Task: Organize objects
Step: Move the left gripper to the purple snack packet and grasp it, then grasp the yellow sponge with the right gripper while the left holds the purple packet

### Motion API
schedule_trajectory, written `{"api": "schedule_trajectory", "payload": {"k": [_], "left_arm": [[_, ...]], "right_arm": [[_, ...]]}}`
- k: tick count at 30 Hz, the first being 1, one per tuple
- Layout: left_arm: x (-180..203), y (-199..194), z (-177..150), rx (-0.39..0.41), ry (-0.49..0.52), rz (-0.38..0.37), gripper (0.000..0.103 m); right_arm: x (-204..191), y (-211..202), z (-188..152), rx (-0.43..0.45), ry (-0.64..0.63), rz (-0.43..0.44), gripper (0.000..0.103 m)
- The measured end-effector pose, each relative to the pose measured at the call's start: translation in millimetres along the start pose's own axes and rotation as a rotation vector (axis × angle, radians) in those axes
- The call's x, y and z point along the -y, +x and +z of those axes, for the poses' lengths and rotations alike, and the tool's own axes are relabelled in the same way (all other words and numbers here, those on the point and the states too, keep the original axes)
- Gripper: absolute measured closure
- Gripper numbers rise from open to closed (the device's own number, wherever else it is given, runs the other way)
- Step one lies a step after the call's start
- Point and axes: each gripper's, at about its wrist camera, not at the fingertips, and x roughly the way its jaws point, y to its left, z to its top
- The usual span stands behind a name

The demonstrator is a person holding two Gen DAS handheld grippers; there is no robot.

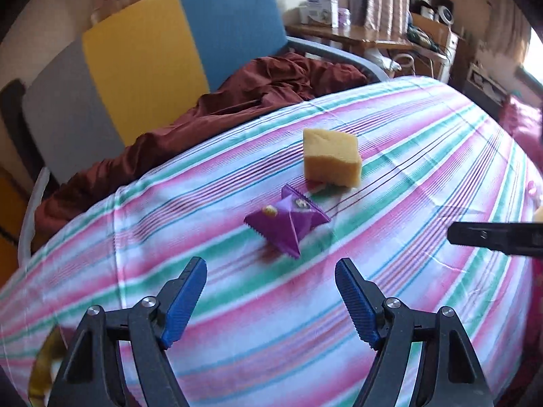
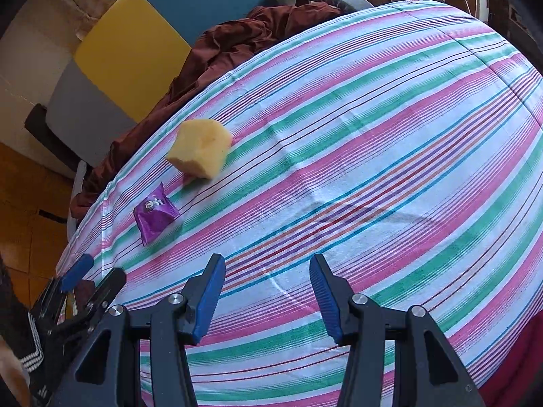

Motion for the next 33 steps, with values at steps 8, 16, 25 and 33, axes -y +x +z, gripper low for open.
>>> {"api": "schedule_trajectory", "payload": {"k": [8, 16, 25, 33], "left_arm": [[3.8, 44.8, 23.5, -0.036, 0.129, 0.005, 0.02], [10.8, 68.2, 34.5, -0.05, 0.195, -0.034, 0.046], [8.5, 54.5, 5.2, -0.08, -0.034, -0.068, 0.069], [26.8, 15.6, -47.5, -0.106, -0.17, -0.045, 0.069]], "right_arm": [[-5.4, 3.1, -1.4, -0.028, -0.012, 0.037, 0.05], [-1.8, 4.2, 0.1, -0.032, 0.006, 0.044, 0.05], [2.0, 4.9, 2.0, -0.025, 0.014, 0.015, 0.05], [3.5, 2.5, 3.4, -0.009, 0.013, -0.005, 0.05]]}}
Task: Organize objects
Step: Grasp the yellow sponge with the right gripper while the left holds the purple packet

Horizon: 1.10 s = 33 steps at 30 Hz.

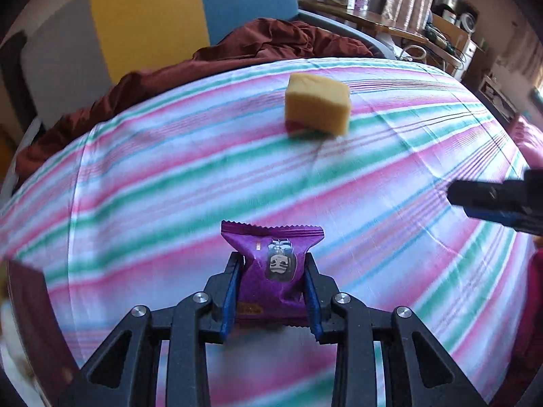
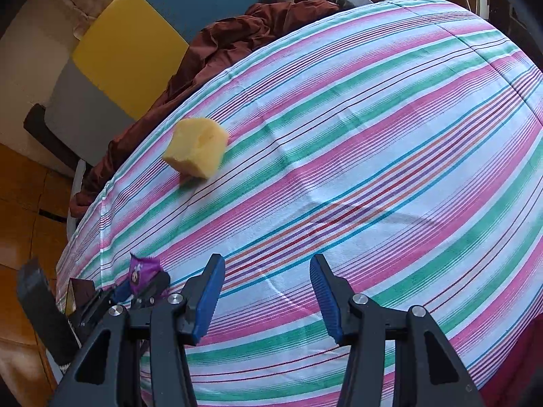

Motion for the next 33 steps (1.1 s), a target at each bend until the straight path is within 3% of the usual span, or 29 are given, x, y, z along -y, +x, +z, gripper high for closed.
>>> {"api": "schedule_trajectory", "payload": {"k": [9, 19, 21, 23, 25, 29, 33], "left_arm": [[17.8, -45.3, -85.8, 0.117, -0.06, -0.022, 0.07], [13.3, -47.5, -97.4, 0.183, -0.07, -0.07, 0.07], [12.5, -47.2, -98.9, 0.193, -0.073, -0.078, 0.07], [11.2, -47.0, -99.6, 0.202, -0.079, -0.087, 0.07], [9.9, -46.6, -100.6, 0.207, -0.082, -0.096, 0.07], [6.4, -45.4, -100.6, 0.216, -0.1, -0.115, 0.07], [4.1, -44.2, -100.5, 0.221, -0.112, -0.131, 0.069]], "right_arm": [[-7.6, 1.2, -3.3, 0.002, -0.049, 0.002, 0.05], [-33.3, 18.5, -10.7, -0.026, -0.164, -0.036, 0.05], [-48.4, 19.2, -7.8, -0.014, -0.235, -0.058, 0.048], [-68.4, 23.4, 0.6, -0.005, -0.324, -0.086, 0.037], [-88.4, 30.5, 12.5, 0.019, -0.419, -0.125, 0.032], [-121.8, 51.0, 35.3, 0.062, -0.616, -0.236, 0.027], [-134.4, 79.2, 58.3, 0.044, -0.7, -0.326, 0.026]]}}
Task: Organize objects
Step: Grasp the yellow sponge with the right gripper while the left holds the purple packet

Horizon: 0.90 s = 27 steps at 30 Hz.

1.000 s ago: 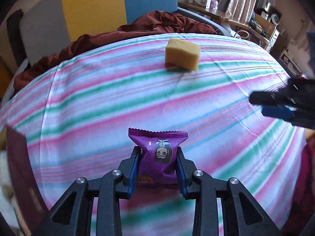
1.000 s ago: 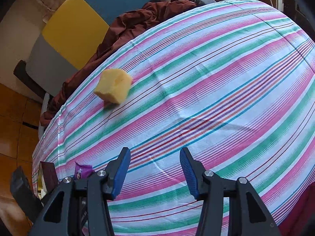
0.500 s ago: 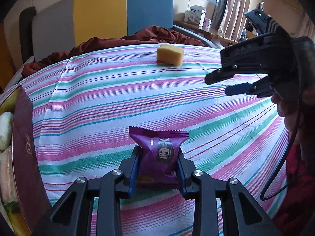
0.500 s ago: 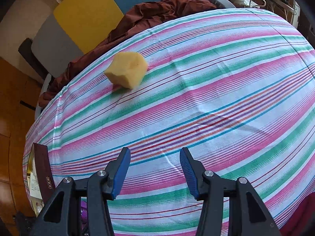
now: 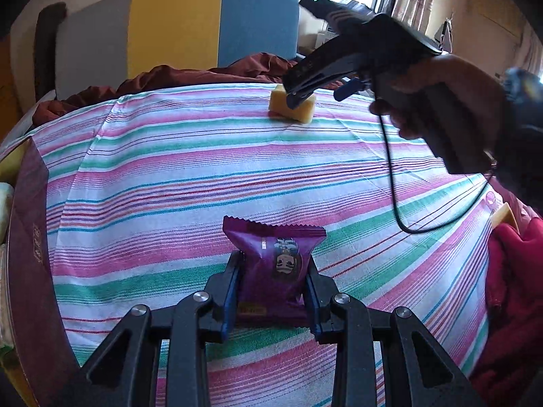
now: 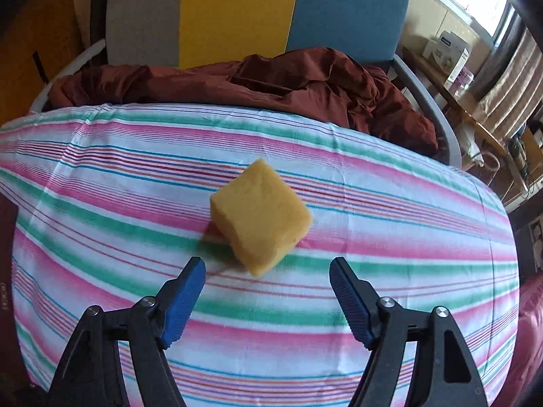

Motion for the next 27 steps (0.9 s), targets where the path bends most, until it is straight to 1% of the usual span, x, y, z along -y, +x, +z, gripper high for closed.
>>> {"api": "schedule_trajectory", "payload": {"k": [3, 7, 9, 10, 11, 12, 13, 14, 16, 18, 22, 27], "left_arm": [[-0.3, 0.7, -0.1, 0.003, -0.004, -0.007, 0.069], [-0.3, 0.5, -0.5, 0.007, -0.008, -0.013, 0.069], [-1.5, 1.1, -0.7, 0.009, -0.012, -0.019, 0.068], [-1.3, 0.9, -1.7, 0.01, -0.013, -0.019, 0.067], [-0.3, 0.3, -2.3, 0.011, -0.011, -0.017, 0.067], [0.2, -0.1, -3.1, 0.013, -0.009, -0.016, 0.067], [0.1, -0.3, -3.6, 0.017, -0.009, -0.017, 0.067], [-0.8, 0.1, -3.5, 0.018, -0.011, -0.019, 0.067], [-1.6, 0.6, -3.7, 0.02, -0.01, -0.02, 0.067], [-1.8, 0.5, -4.3, 0.024, -0.01, -0.019, 0.067], [-0.7, 0.4, -4.7, 0.028, -0.003, -0.012, 0.067], [0.3, 0.7, -5.4, 0.03, 0.004, -0.005, 0.067]], "right_arm": [[2.4, 21.1, 12.2, -0.038, -0.03, -0.026, 0.026], [-0.6, 42.3, 22.7, -0.062, -0.06, -0.008, 0.026], [-2.4, 46.5, 23.3, -0.063, -0.059, 0.0, 0.028], [-3.2, 47.1, 22.4, -0.06, -0.057, 0.006, 0.034], [-3.3, 46.3, 20.4, -0.056, -0.05, 0.024, 0.044], [-3.4, 44.3, 18.2, -0.055, -0.04, 0.05, 0.045], [-3.3, 42.2, 14.8, -0.057, -0.03, 0.049, 0.047], [-3.1, 39.2, 10.2, -0.06, -0.022, 0.048, 0.048], [-2.7, 32.7, -4.1, -0.082, 0.004, 0.072, 0.048], [-2.9, 24.5, -24.5, -0.107, 0.036, 0.092, 0.048], [-1.6, 6.4, -68.9, -0.153, 0.131, 0.164, 0.048], [-14.3, -20.5, -119.1, -0.167, 0.147, 0.168, 0.049]]}}
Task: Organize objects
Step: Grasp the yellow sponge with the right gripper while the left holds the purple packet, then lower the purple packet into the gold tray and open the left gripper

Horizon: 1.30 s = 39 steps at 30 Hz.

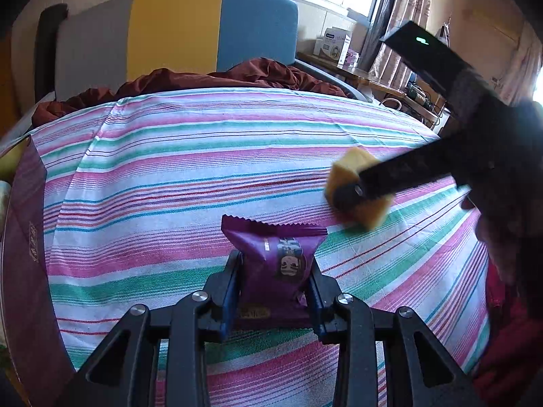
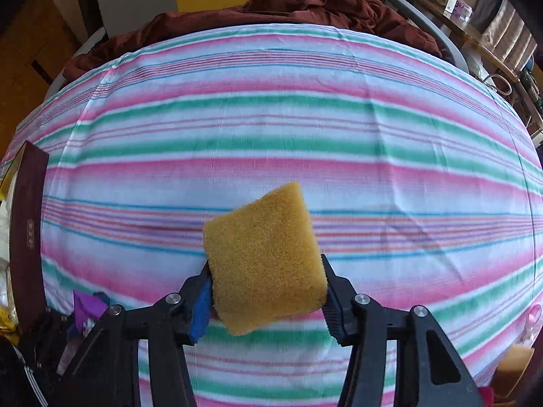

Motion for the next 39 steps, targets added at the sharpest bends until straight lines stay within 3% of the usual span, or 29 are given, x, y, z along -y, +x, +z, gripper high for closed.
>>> {"api": "schedule_trajectory", "payload": {"k": [6, 19, 39], "left_arm": [[6.1, -0.3, -1.4, -0.002, 0.024, 0.028, 0.067], [16.3, -2.3, -0.5, -0.029, 0.068, 0.113, 0.069], [20.5, -98.6, -1.3, 0.075, 0.05, 0.125, 0.069]], "right_arm": [[-7.6, -7.4, -29.8, 0.046, 0.001, 0.0, 0.049], [-8.7, 1.1, -21.8, 0.061, -0.063, -0.019, 0.049], [-9.0, 1.1, -27.2, 0.084, -0.102, -0.051, 0.049]]}}
